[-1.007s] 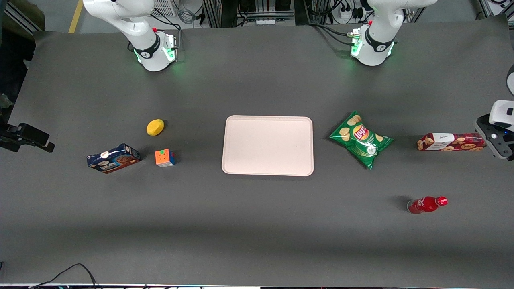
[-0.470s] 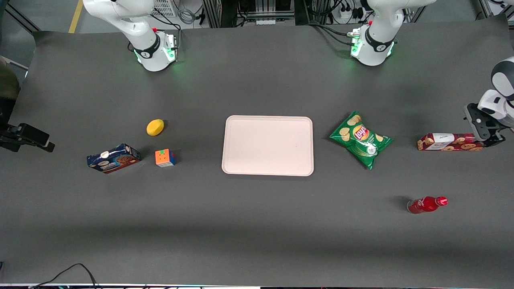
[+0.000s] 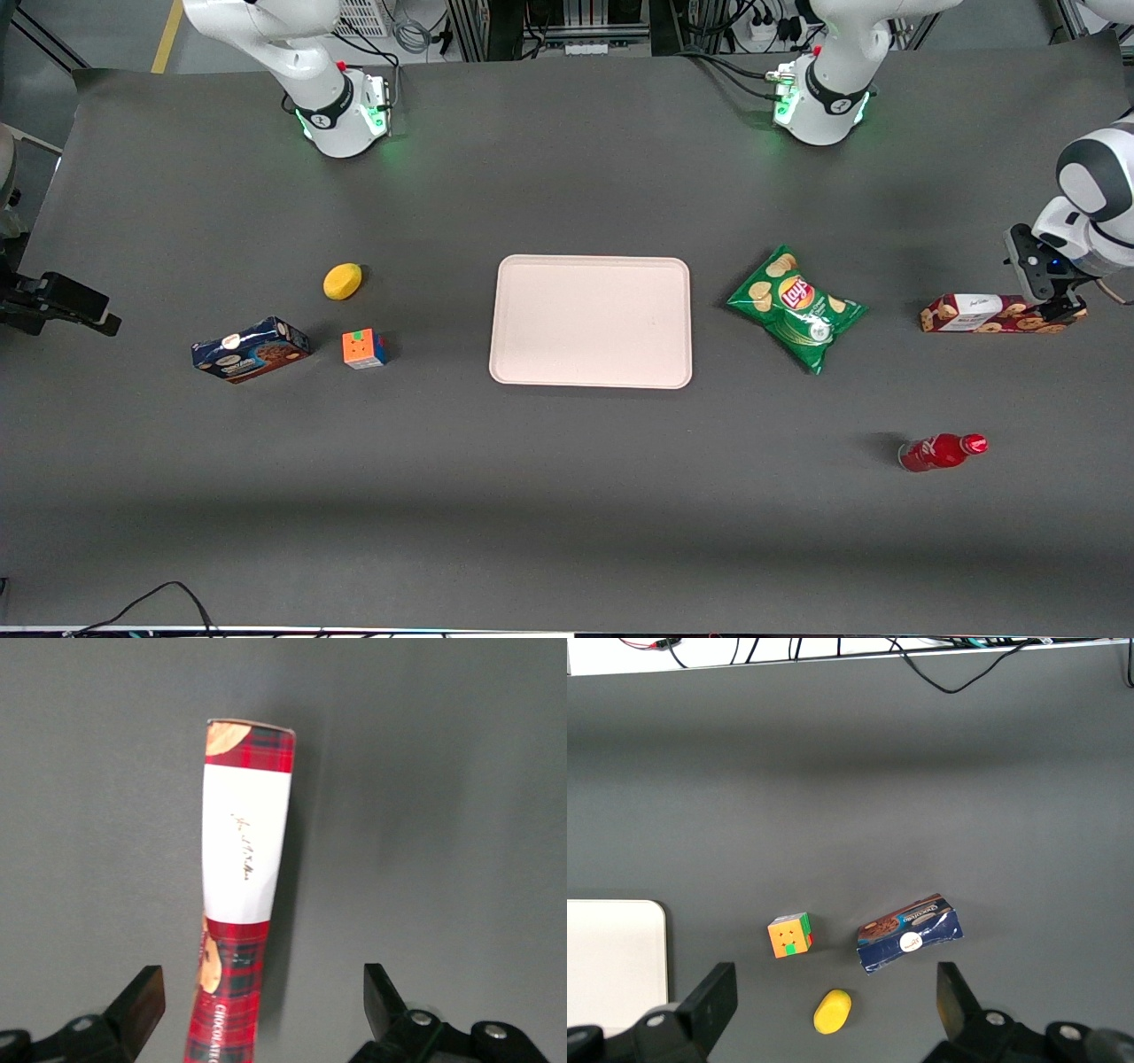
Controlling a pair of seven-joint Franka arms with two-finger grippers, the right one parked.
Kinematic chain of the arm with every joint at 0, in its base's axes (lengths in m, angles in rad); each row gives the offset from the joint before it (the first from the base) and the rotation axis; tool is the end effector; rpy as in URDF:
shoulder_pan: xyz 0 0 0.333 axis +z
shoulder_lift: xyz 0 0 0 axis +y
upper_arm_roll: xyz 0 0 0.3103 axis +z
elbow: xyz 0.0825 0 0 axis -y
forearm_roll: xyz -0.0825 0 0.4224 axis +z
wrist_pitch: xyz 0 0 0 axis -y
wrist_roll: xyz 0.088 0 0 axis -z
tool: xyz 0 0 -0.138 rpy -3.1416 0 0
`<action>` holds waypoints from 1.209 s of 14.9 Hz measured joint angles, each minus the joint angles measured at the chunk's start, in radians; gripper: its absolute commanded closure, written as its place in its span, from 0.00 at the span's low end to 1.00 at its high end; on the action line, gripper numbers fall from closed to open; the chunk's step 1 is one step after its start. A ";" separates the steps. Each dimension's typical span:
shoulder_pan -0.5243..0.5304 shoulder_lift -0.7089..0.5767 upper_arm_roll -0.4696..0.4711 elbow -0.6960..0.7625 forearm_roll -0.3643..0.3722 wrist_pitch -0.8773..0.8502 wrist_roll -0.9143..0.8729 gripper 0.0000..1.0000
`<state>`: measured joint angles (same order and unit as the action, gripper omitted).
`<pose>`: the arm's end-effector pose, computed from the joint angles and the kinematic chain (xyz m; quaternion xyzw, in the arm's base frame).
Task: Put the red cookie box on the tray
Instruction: 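Close the left gripper on the end of the cookie box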
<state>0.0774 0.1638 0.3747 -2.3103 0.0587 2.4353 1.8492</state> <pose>0.4851 0.2425 0.2101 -0.7488 0.6608 0.0502 0.0067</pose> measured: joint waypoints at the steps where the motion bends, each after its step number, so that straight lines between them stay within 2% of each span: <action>1: 0.000 0.012 0.000 0.000 -0.011 0.024 0.013 0.00; 6: 0.002 0.109 0.000 -0.004 -0.160 0.130 0.149 0.00; 7: 0.003 0.121 0.000 -0.004 -0.167 0.135 0.156 0.06; 9: 0.004 0.131 -0.001 -0.004 -0.170 0.137 0.157 0.55; 11: 0.007 0.131 0.000 -0.003 -0.170 0.139 0.158 0.90; 12: 0.007 0.131 -0.001 -0.002 -0.170 0.143 0.159 1.00; 18: 0.007 0.133 -0.003 0.004 -0.183 0.165 0.159 1.00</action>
<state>0.0844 0.2965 0.3719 -2.3059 -0.1247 2.6003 2.0080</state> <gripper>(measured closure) 0.863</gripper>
